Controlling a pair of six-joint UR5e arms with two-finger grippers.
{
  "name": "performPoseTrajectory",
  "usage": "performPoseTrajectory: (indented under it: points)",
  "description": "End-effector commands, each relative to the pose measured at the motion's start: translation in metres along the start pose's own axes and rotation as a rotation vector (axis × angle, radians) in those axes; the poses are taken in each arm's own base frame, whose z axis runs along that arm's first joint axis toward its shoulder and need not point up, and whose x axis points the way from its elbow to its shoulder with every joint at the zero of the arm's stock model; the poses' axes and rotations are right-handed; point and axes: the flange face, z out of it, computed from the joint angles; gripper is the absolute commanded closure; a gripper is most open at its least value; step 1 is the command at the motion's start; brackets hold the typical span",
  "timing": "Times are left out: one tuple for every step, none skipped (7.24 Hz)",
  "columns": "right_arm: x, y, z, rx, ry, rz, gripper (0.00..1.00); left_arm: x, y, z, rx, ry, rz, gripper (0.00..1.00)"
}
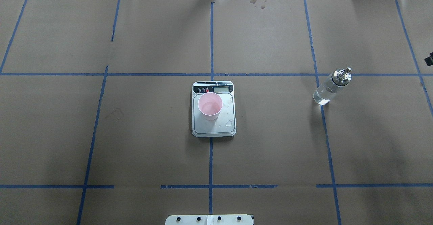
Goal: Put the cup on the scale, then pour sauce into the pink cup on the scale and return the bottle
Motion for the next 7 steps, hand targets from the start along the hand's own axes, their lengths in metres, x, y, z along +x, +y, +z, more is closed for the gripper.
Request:
performPoseTrajectory:
  points:
    - [0.069,0.035,0.022,-0.051,-0.069,-0.019,0.00,-0.038,0.045,0.021,-0.084,0.039,-0.118,0.00]
    - [0.070,0.018,0.020,-0.040,-0.064,-0.016,0.00,-0.069,0.102,0.052,-0.122,0.127,-0.247,0.00]
    - [0.081,0.023,0.028,-0.063,-0.015,-0.005,0.00,-0.085,0.146,0.077,-0.146,0.201,-0.338,0.00]
    - [0.084,0.020,0.024,-0.061,0.041,-0.015,0.00,-0.089,0.167,0.083,-0.127,0.190,-0.338,0.00]
    - [0.084,0.024,0.025,-0.063,0.041,-0.010,0.00,-0.077,0.223,0.104,-0.174,0.202,-0.372,0.00]
    - [0.095,0.057,0.040,-0.109,0.029,0.030,0.00,-0.076,0.240,0.117,-0.163,0.193,-0.357,0.00]
    - [0.102,0.071,0.049,-0.135,0.027,0.051,0.00,-0.079,0.248,0.127,-0.173,0.194,-0.365,0.00]
